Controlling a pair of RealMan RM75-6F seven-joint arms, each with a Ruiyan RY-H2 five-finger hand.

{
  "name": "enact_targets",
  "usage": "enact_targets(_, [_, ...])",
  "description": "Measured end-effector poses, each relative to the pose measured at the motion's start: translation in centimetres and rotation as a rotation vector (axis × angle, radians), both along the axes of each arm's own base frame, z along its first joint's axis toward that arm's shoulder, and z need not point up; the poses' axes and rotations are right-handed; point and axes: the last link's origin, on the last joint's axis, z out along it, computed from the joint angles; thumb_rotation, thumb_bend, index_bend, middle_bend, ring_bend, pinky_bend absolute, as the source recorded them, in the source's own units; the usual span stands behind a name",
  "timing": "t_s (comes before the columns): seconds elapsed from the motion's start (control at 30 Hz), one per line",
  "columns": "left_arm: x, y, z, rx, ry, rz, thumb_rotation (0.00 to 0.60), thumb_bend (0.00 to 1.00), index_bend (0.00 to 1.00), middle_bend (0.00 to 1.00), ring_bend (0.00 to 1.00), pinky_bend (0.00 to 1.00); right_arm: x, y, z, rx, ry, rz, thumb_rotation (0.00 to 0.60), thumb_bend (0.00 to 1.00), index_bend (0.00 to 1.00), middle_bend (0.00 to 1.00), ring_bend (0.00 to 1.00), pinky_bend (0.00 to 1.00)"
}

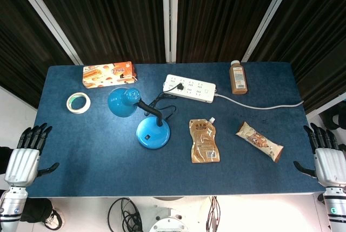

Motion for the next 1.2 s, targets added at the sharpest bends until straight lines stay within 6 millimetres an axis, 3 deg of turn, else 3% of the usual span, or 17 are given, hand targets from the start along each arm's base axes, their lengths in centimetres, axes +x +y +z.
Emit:
enact_targets(0.47, [0.9, 0.4, -0.4, -0.023, 0.008, -0.030, 0.600, 0.08, 0.03, 0.02, 0.00, 0.04, -0.2, -0.1, 0.4, -0.017, -0.008, 0.008, 0.600, 0.08, 0.00, 0.00, 0.00, 0.00])
enact_targets(0.57, [1.5, 0.5, -0.7, -0.052, -0.012, -0.051, 0.600, 0.11, 0.03, 0.04, 0.01, 0.10, -0.1, -0.2, 0.5, -0.021, -0.010, 0.008, 0.600, 0.08, 0.00, 0.00, 0.00, 0.00])
enact_targets(0.67, [2.4, 0.7, -1.6, -0.109, -0.030, -0.075, 0.600, 0.31, 0.03, 0.13, 0.12, 0.35, 0.0, -0.3, 0.7, -0.023, -0.014, 0.008, 0.600, 0.08, 0.00, 0.00, 0.00, 0.00])
enact_targets(0.73, [3.3, 1.1, -2.5, -0.150, -0.030, -0.110, 0.600, 0.37, 0.03, 0.29, 0.26, 0.52, 0.1, -0.3, 1.0, -0.032, -0.017, 0.010, 0.600, 0.08, 0.00, 0.00, 0.00, 0.00])
enact_targets(0.83, [4.5, 1.8, -3.7, -0.192, -0.011, -0.159, 0.600, 0.38, 0.03, 0.63, 0.58, 0.72, 0.2, -0.3, 1.4, -0.053, -0.024, 0.013, 0.600, 0.08, 0.00, 0.00, 0.00, 0.00])
enact_targets(0.93, [5.6, 2.6, -5.2, -0.259, 0.018, -0.193, 0.600, 0.42, 0.03, 0.77, 0.71, 0.80, 0.3, -0.2, 1.9, -0.072, -0.031, 0.012, 0.600, 0.09, 0.00, 0.00, 0.00, 0.00])
enact_targets(1.2, [8.9, 4.8, -9.5, -0.459, 0.094, -0.236, 0.600, 0.45, 0.03, 0.79, 0.73, 0.81, -0.1, -0.1, 2.6, -0.094, -0.042, -0.005, 0.600, 0.10, 0.00, 0.00, 0.00, 0.00])
